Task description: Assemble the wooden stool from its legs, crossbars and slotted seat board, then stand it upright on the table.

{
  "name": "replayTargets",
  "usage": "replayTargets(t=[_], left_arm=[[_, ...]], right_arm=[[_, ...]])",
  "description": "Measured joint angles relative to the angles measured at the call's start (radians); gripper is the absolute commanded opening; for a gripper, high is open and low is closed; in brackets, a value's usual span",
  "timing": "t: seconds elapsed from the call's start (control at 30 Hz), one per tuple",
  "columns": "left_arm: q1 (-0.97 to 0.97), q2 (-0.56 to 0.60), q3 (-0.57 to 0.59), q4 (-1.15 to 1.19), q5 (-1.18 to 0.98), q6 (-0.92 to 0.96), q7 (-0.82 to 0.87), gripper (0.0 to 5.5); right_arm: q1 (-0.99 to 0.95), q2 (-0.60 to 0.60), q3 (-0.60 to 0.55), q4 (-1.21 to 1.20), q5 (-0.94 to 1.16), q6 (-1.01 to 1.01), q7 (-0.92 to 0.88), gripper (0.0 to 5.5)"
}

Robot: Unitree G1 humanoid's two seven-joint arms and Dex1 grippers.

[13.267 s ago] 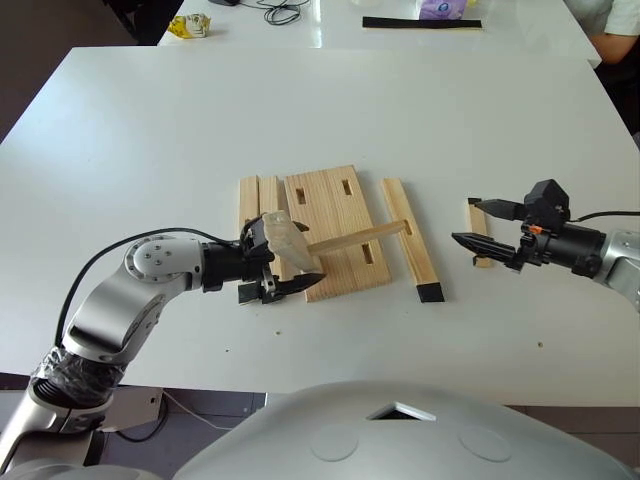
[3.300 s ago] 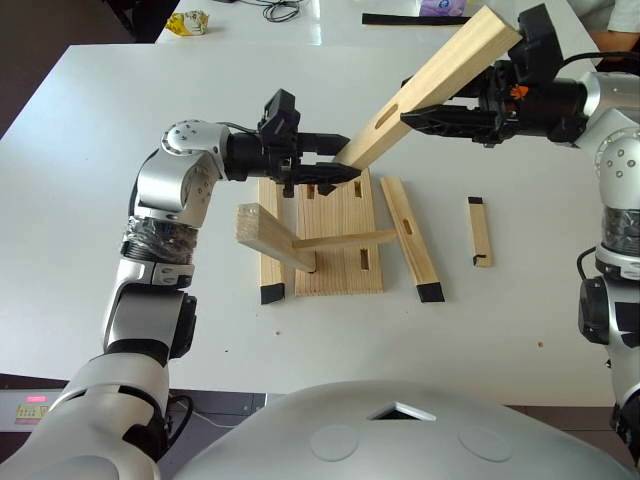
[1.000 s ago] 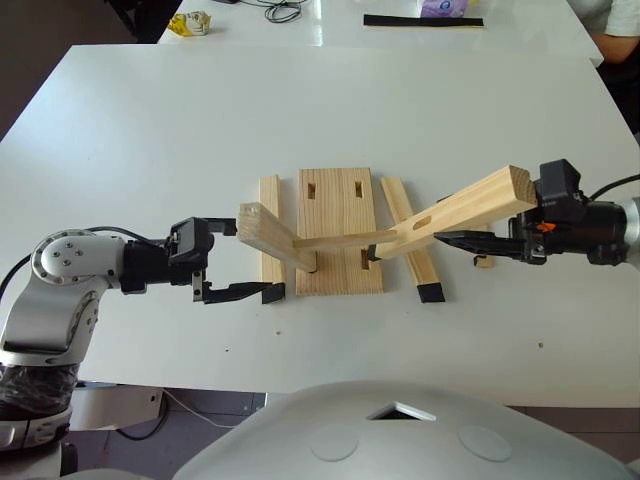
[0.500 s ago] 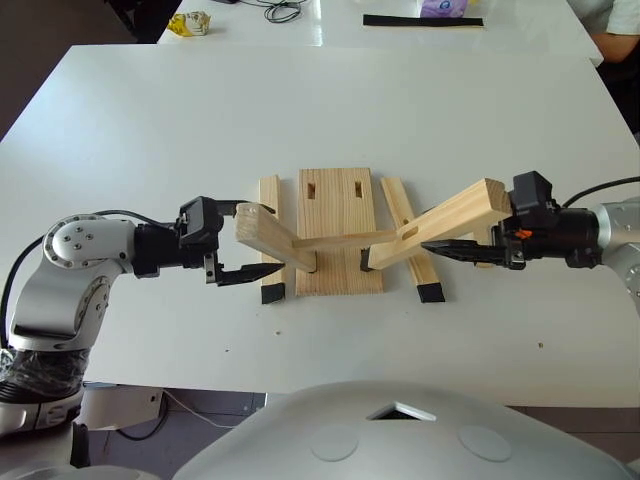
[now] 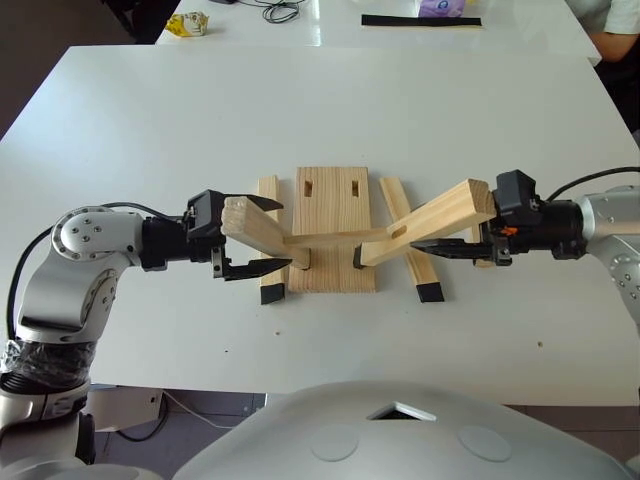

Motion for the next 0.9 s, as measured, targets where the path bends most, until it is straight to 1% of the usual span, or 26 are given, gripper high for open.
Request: replayTargets(t=[0.17, 0.47, 0.9], left_arm=[[-0.011, -0.002, -0.01, 0.01, 0.0, 0.0, 0.001, 4.53], [-0.027, -0.011, -0.026, 0.011, 0.0, 0.002, 0.006, 4.53], [-0.042, -0.015, -0.028, 0.007, -0.011, 0.021, 0.014, 4.53]], right_arm=[[-0.038, 0.002, 0.001, 0.017, -0.006, 0.0, -0.008, 2.01], [-0.031, 0.0, 0.025, 0.005, -0.012, -0.003, 0.003, 2.01], [-0.009, -0.05, 0.038, 0.022, -0.022, -0.076, 0.061, 2.01]])
